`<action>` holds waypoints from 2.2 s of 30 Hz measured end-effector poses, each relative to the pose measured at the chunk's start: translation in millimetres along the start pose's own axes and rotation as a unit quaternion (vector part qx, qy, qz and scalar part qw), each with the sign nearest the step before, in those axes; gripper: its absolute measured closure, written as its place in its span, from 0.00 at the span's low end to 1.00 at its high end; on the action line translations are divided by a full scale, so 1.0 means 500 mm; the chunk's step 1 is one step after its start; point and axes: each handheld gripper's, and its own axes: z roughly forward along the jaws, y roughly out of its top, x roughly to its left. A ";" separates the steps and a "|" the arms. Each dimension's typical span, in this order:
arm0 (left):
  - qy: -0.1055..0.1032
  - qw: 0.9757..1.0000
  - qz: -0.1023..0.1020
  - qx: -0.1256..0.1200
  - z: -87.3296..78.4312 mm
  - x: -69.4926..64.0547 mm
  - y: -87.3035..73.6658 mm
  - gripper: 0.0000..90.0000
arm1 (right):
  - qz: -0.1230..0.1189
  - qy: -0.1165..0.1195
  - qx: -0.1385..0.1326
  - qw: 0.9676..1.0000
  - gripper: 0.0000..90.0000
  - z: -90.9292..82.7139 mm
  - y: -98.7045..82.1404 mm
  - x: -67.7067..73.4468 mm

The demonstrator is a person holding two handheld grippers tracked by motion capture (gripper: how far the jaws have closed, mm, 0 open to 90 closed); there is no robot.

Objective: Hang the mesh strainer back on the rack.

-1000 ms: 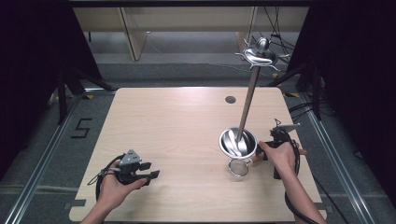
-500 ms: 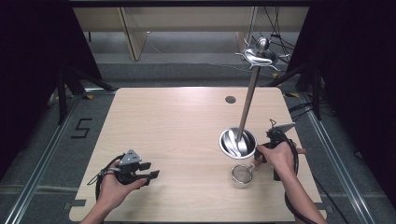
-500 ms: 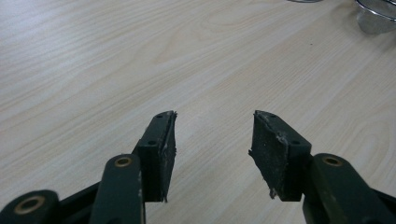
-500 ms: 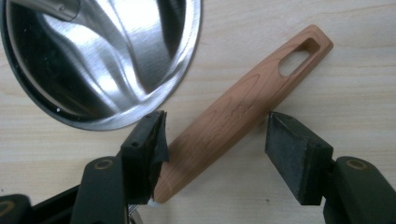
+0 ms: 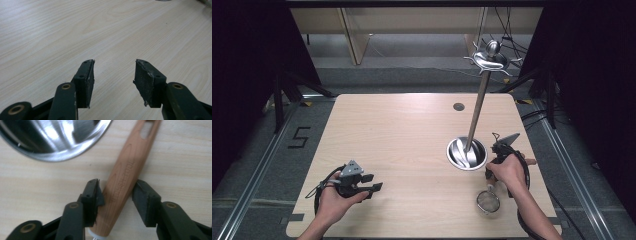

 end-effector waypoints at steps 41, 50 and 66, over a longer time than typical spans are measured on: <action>-0.002 1.000 -0.004 0.000 0.002 0.000 -0.001 0.55 | -0.020 -0.003 -0.022 1.000 0.77 -0.025 -0.051 -0.007; -0.001 1.000 -0.001 0.002 0.001 0.001 -0.001 0.55 | -0.063 0.012 -0.082 0.995 0.77 -0.058 -0.081 -0.022; 0.001 1.000 -0.001 0.002 0.001 0.001 -0.002 0.55 | -0.161 0.073 -0.232 0.957 0.77 -0.094 -0.153 -0.056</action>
